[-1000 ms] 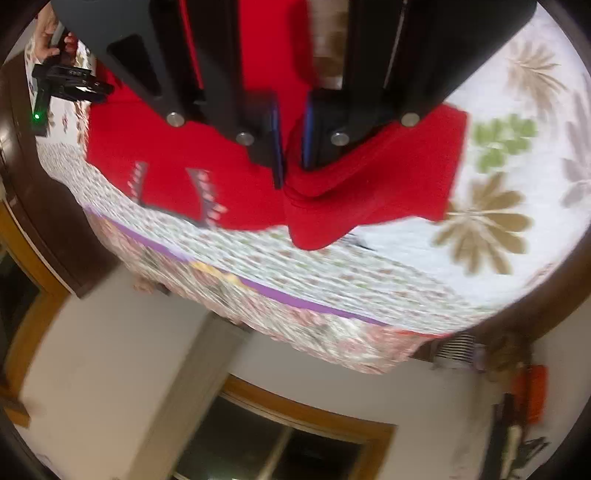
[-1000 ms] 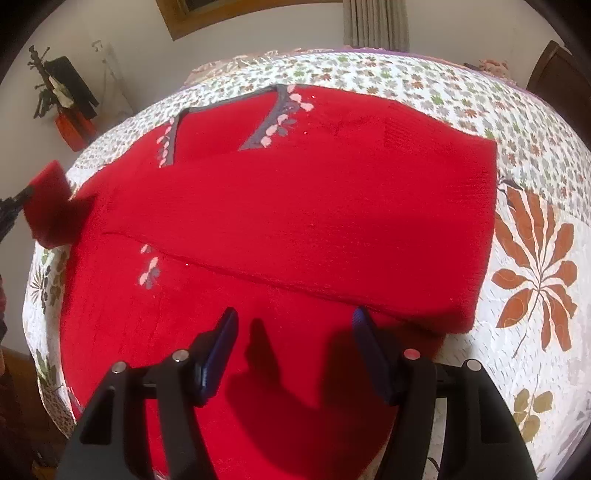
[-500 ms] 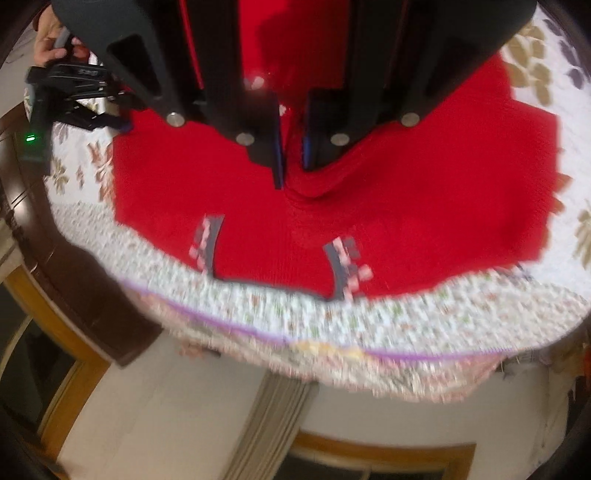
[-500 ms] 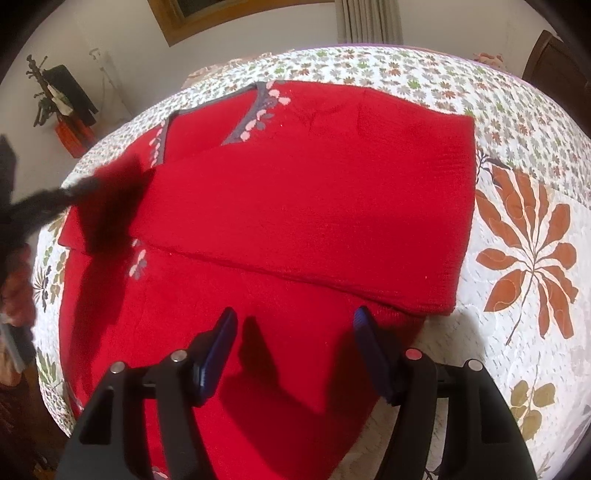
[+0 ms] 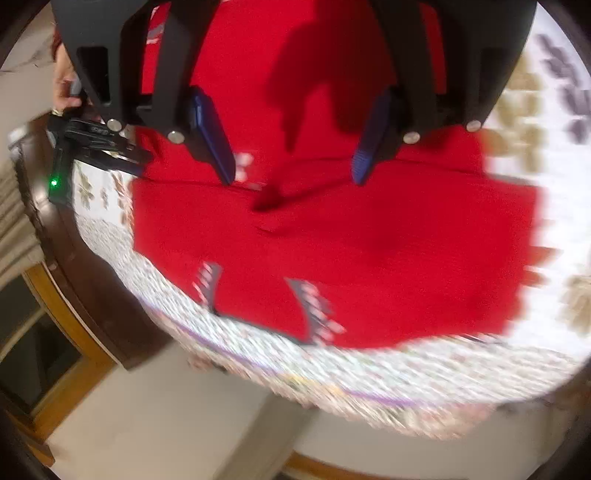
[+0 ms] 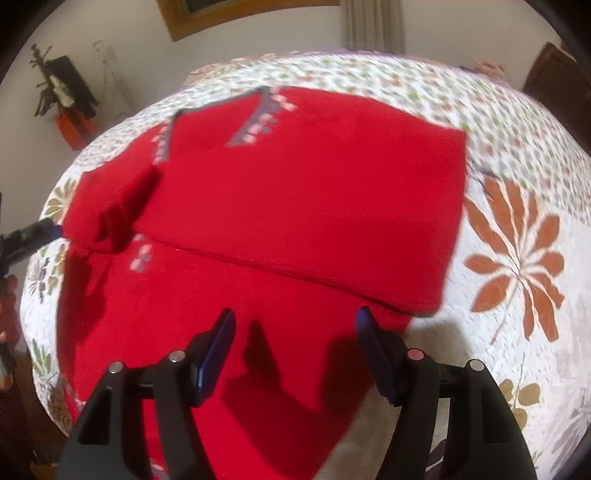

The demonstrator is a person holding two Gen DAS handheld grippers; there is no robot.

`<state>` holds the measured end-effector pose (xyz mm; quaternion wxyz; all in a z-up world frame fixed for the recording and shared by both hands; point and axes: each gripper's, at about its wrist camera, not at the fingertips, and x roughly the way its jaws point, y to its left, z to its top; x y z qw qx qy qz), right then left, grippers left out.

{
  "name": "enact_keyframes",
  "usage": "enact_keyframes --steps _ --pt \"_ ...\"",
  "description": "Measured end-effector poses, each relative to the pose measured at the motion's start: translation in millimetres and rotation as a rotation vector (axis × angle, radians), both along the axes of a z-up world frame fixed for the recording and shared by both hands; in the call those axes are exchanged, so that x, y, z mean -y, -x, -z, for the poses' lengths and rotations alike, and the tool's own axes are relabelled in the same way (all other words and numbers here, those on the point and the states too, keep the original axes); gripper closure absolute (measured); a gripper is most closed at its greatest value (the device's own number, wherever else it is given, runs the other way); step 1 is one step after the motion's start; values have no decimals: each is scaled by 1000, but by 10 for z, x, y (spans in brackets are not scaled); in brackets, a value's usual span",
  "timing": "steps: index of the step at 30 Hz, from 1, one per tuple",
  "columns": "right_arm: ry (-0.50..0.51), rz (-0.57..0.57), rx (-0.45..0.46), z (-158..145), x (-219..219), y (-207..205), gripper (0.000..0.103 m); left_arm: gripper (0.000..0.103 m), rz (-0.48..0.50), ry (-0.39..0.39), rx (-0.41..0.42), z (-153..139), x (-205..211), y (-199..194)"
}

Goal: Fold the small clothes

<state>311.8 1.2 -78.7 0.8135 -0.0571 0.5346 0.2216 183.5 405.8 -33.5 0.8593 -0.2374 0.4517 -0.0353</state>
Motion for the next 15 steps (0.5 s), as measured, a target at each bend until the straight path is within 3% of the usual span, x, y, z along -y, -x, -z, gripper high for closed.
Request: enact_keyframes --steps 4,7,11,15 --pt "25 -92 31 -158 -441 104 35 44 -138 -85 -60 41 -481 20" --pt "36 -156 46 -207 -785 150 35 49 -187 -150 -134 184 -670 -131" --pt "53 -229 62 -230 -1245 155 36 54 -182 -234 -262 435 -860 -290" --pt "53 -322 90 -290 -1781 119 36 54 -146 -246 -293 568 -923 -410"
